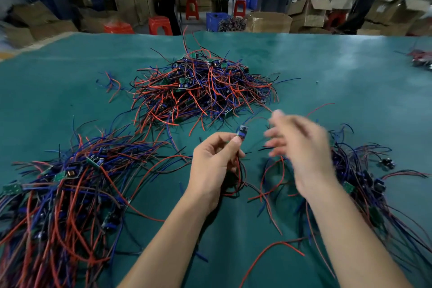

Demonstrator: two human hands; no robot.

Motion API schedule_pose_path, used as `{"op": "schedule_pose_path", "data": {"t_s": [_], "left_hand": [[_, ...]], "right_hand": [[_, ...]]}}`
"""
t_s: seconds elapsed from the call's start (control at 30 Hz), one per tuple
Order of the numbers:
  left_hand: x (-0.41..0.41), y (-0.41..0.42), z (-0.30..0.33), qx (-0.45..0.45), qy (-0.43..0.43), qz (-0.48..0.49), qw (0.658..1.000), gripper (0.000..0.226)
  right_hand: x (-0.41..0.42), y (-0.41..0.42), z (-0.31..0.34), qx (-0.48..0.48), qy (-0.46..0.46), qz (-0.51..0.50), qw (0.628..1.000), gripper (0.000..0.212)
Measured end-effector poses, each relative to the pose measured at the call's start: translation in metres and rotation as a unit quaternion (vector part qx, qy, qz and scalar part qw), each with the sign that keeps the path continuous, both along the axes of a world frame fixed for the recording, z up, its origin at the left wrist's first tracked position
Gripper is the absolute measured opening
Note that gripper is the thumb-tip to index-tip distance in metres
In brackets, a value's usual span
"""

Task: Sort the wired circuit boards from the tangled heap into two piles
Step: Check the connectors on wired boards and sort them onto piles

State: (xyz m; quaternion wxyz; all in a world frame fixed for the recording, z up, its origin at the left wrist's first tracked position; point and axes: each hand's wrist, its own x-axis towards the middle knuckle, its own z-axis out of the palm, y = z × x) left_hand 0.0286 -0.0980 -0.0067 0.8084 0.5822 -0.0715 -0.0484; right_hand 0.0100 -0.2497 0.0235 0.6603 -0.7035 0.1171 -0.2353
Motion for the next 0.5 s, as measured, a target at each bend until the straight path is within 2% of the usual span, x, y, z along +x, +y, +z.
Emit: {"op": "schedule_pose_path", "data": {"t_s": [0.07, 0.13, 0.23, 0.3, 0.43, 0.5], "left_hand": [[-0.003, 0.000, 0.002, 0.008, -0.024, -0.027, 0.999, 0.012], [-0.004, 0.000, 0.002, 0.023, -0.035, -0.043, 0.998, 0.017], [-0.003, 0.000, 0.001, 0.051, -0.049, -0.063, 0.996, 0.023], [-0.004, -0.001, 0.003, 0.062, -0.062, -0.080, 0.993, 0.021], [-0.004, -0.001, 0.001, 0.074, -0.075, -0.094, 0.990, 0.018], [-0.003, -0.003, -0.001, 0.077, -0.071, -0.079, 0.991, 0.020]], "right_hand": [[-0.002, 0.015, -0.007, -0.102, 0.030, 0.104, 0.989, 0.022], [-0.004, 0.021, -0.009, -0.157, -0.005, 0.096, 0.983, 0.021], [-0.003, 0.014, -0.005, -0.145, -0.083, -0.001, 0.986, 0.014], [-0.004, 0.007, 0.001, -0.104, -0.131, -0.051, 0.985, 0.006], [-0.013, 0.001, 0.035, -0.053, -0.209, -0.142, 0.966, 0.012], [-0.021, 0.012, 0.067, -0.046, -0.275, -0.148, 0.949, 0.011]]}}
